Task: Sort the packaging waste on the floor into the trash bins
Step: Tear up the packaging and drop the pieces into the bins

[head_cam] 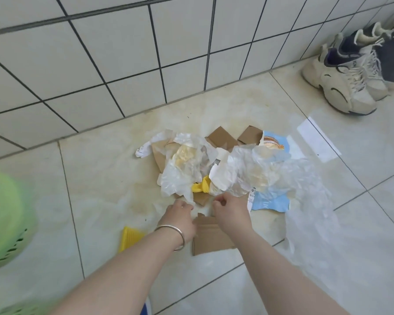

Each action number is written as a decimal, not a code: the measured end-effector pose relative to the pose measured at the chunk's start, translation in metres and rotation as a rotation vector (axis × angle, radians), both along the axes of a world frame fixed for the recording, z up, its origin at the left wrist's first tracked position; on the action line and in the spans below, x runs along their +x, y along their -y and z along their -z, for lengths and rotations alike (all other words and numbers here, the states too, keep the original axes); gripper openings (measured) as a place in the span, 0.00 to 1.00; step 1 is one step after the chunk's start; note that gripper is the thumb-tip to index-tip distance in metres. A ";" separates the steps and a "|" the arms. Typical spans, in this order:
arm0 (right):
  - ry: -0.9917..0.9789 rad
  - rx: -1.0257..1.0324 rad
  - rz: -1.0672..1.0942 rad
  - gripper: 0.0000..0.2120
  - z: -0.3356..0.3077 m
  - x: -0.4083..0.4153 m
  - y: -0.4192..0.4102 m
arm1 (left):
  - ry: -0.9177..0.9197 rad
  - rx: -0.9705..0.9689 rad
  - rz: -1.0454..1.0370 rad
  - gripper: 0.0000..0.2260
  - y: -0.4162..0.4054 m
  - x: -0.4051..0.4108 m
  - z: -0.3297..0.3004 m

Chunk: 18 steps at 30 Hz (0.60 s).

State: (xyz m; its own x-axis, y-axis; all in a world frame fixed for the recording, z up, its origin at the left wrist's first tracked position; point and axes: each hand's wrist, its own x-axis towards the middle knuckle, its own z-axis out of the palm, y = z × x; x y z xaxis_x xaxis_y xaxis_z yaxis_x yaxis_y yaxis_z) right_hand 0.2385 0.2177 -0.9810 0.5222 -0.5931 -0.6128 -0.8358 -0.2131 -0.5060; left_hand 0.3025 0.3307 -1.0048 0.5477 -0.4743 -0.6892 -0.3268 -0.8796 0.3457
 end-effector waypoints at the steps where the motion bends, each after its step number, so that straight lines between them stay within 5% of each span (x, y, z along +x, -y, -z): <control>1: 0.000 0.003 -0.012 0.11 0.002 0.005 0.003 | 0.048 -0.020 -0.010 0.22 0.000 0.005 0.003; 9: 0.018 -0.010 -0.116 0.12 0.016 0.036 0.019 | 0.289 -0.046 -0.068 0.27 0.009 0.046 0.018; 18: 0.157 0.030 -0.200 0.15 0.024 0.065 0.022 | 0.295 -0.267 -0.144 0.35 0.034 0.075 0.020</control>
